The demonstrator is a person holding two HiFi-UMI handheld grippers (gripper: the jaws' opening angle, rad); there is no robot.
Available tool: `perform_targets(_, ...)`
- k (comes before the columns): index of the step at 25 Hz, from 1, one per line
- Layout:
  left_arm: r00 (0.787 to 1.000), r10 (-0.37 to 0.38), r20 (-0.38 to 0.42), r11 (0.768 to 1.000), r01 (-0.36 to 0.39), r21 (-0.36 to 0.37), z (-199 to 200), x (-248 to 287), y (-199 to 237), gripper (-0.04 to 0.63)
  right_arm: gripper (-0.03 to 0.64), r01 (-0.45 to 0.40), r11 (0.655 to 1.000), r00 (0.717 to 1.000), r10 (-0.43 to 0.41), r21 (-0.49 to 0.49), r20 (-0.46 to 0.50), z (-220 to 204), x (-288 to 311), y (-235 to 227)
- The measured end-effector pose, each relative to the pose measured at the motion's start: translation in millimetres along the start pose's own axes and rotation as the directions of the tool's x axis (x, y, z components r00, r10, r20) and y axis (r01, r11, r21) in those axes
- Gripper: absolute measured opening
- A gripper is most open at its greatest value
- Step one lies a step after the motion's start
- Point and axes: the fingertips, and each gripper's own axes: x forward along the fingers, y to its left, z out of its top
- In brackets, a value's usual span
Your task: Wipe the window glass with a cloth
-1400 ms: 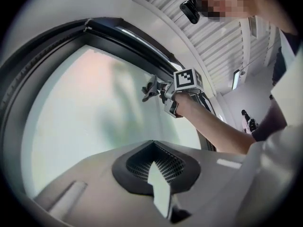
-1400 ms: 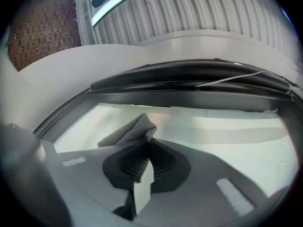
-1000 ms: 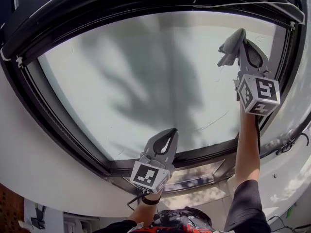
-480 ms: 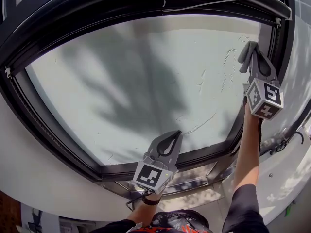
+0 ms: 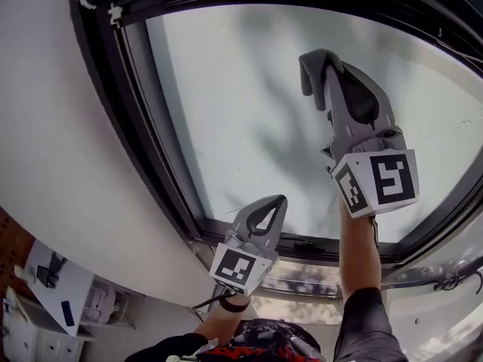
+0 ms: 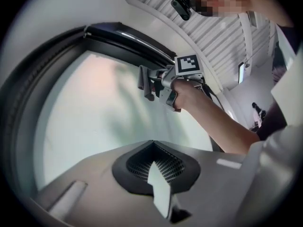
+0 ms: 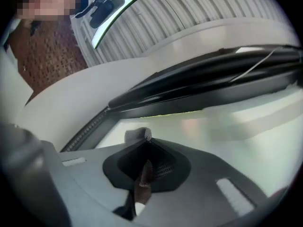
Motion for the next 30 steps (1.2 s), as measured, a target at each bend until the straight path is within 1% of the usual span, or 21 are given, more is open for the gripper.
perform_targets(2,0.995,0.095,0.003,0.995,-0.095,0.023,8.7,-31.5,37.2,-0.018,0.017,-0.101,0.991,0.995,0.1,0.088,0.022,-8.3,37.8,55.4)
perform_targets(4,0.984,0.178,0.006,0.983,-0.178,0.035,14.7,-60.9,69.7,-0.018,0.017,-0.19,0.969,0.982,0.188,0.155,0.033,-17.3,67.7,107.3)
perform_targets(7,0.963,0.27,0.003,0.961,-0.269,0.059,17.7,-97.0,105.7,-0.018,0.017,-0.28,0.938,0.96,0.279,0.207,0.032,-30.3,99.2,171.3)
perform_targets(10,0.95,0.311,-0.001,0.948,-0.31,0.075,21.6,-120.1,127.5,-0.018,0.017,-0.302,0.923,0.951,0.309,0.239,0.01,-45.4,117.3,205.3)
perform_targets(12,0.948,0.317,-0.001,0.946,-0.316,0.076,25.2,-126.9,135.6,-0.018,0.017,-0.293,0.926,0.953,0.303,0.239,-0.006,-53.7,122.6,212.5)
perform_targets(14,0.95,0.312,-0.002,0.948,-0.312,0.069,26.3,-126.8,137.6,-0.018,0.017,-0.275,0.939,0.959,0.284,0.205,-0.015,-55.7,120.8,210.7)
perform_targets(16,0.958,0.288,-0.007,0.955,-0.287,0.068,20.9,-119.8,132.0,-0.018,0.017,-0.239,0.958,0.969,0.245,0.157,-0.023,-54.6,110.8,198.8)
perform_targets(17,0.965,0.262,-0.017,0.963,-0.26,0.068,16.3,-112.8,125.0,-0.018,0.017,-0.211,0.968,0.976,0.217,0.137,-0.03,-54.3,102.3,187.4)
perform_targets(20,0.989,0.147,-0.034,0.988,-0.145,0.045,6.1,-79.6,94.4,-0.018,0.017,-0.106,0.992,0.993,0.11,0.073,-0.048,-48.1,72.7,135.1)
perform_targets(23,0.998,0.056,-0.031,0.998,-0.056,0.017,0.0,-52.2,63.0,-0.018,0.017,-0.019,0.999,0.998,0.022,0.041,-0.062,-47.0,43.3,83.0)
perform_targets(26,0.998,-0.043,-0.042,0.999,0.043,-0.004,-9.3,-23.3,24.5,-0.018,0.017,0.104,0.994,0.991,-0.102,0.02,-0.085,-50.7,0.8,18.6)
perform_targets(28,0.994,-0.104,-0.039,0.995,0.104,-0.013,-11.4,-5.5,0.0,-0.018,0.017,0.193,0.981,0.977,-0.192,0.001,-0.089,-49.7,-31.1,-27.2)
perform_targets(30,0.989,-0.144,-0.035,0.989,0.143,-0.024,-13.8,8.3,-23.3,-0.018,0.017,0.266,0.963,0.959,-0.268,-0.036,-0.092,-50.3,-63.4,-69.0)
